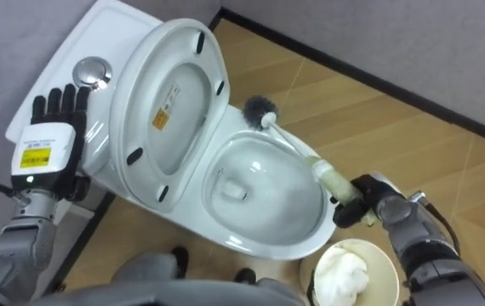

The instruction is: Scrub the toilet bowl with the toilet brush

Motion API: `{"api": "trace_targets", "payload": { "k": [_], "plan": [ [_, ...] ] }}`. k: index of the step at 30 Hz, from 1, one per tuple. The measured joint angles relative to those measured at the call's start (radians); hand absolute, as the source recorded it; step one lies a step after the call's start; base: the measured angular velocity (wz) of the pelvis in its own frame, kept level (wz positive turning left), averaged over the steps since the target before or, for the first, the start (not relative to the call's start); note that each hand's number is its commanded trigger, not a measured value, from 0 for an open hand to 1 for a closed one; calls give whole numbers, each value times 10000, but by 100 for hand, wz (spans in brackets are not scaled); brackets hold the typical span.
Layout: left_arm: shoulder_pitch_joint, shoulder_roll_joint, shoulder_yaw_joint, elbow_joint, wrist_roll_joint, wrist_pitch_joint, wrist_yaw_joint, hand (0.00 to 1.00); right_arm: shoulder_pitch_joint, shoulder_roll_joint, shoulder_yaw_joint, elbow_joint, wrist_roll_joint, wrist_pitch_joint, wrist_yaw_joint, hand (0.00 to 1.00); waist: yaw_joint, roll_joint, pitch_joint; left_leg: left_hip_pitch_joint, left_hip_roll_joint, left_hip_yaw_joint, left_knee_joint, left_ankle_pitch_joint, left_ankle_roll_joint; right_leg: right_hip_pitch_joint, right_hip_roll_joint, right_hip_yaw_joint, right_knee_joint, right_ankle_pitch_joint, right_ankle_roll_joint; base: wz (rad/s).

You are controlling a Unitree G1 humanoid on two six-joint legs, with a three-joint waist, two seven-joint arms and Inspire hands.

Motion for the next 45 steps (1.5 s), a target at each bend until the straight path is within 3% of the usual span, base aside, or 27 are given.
{"api": "trace_targets", "payload": {
  "k": [3, 9, 21, 23, 24, 26, 27, 29, 35, 40, 45],
  "plan": [
    [-311, 15, -136, 472, 17, -41, 153, 0, 204, -79, 52, -11, -238, -4, -89, 100, -12, 72, -34, 1, 17, -4, -11, 12, -19, 4, 12, 4, -3, 7, -11, 0],
    [-341, 73, -124, 557, 192, -43, 174, 0, 1074, -355, -94, -40, -351, -47, -81, 100, -119, 136, -89, -188, 12, -41, 29, 11, -20, -148, -12, -12, 15, 20, -7, 1],
    [-549, 173, -73, 739, 171, -61, 586, 0, 1329, -357, 57, 1596, -704, 21, 230, 100, -307, 182, -58, -945, 7, -134, 495, 25, -32, -902, -93, -57, 505, -5, -47, 2],
    [-689, 174, -73, 1014, 156, -130, 808, 0, 1273, -357, 65, 1831, -726, 29, 227, 100, -278, 171, -17, -1021, -11, -97, 585, 23, -29, -1061, -157, -49, 748, -91, -61, -4],
    [-774, 188, -74, 1173, 126, -166, 980, 0, 1122, -358, 95, 1949, -781, 54, 229, 100, -307, 227, 50, -1236, -24, -151, 785, 19, -26, -1224, -179, -70, 928, -135, -70, 0],
    [-1103, 204, -75, 1207, 77, -193, 1114, 0, 719, -386, 228, 2067, -889, 151, 225, 100, -313, 227, 110, -1799, -22, -283, 1170, 17, -27, -1701, -214, -118, 1298, -173, -130, 6],
    [-1376, 206, -83, 1251, 76, -197, 1242, 0, 292, -404, 371, 2292, -1077, 161, 206, 100, -314, 220, 199, -2161, -18, -307, 1406, 17, -30, -2102, -242, -132, 1620, -207, -175, 0],
    [-1728, 206, -107, 1267, 81, -212, 1310, 0, -194, -475, 663, 2399, -1316, 192, 120, 100, -281, 242, 245, -2665, 5, -312, 1664, 16, -40, -2614, -275, -207, 1953, -243, -229, 7],
    [-2421, 236, -548, 1474, -116, -176, 1683, 0, -847, -696, 1582, 2305, -1495, 221, -415, 100, -84, 288, 254, -3499, -25, -539, 2164, -33, -104, -3355, -335, -401, 2455, -306, -258, 8],
    [-2791, 226, -916, 1511, -321, -183, 2171, 0, -1102, -876, 1849, 2343, -1487, 379, -561, 100, 112, 428, 329, -4192, -133, -774, 2508, -45, -107, -3922, -460, -606, 2857, -374, -311, 15],
    [-3212, 233, -1080, 1346, -337, -254, 2775, 0, -1829, -922, 2024, 2429, -1477, 429, -885, 100, 254, 530, 367, -5191, -316, -924, 3076, -91, -102, -4938, -780, -836, 3746, -706, -378, 13]
  ]
}}
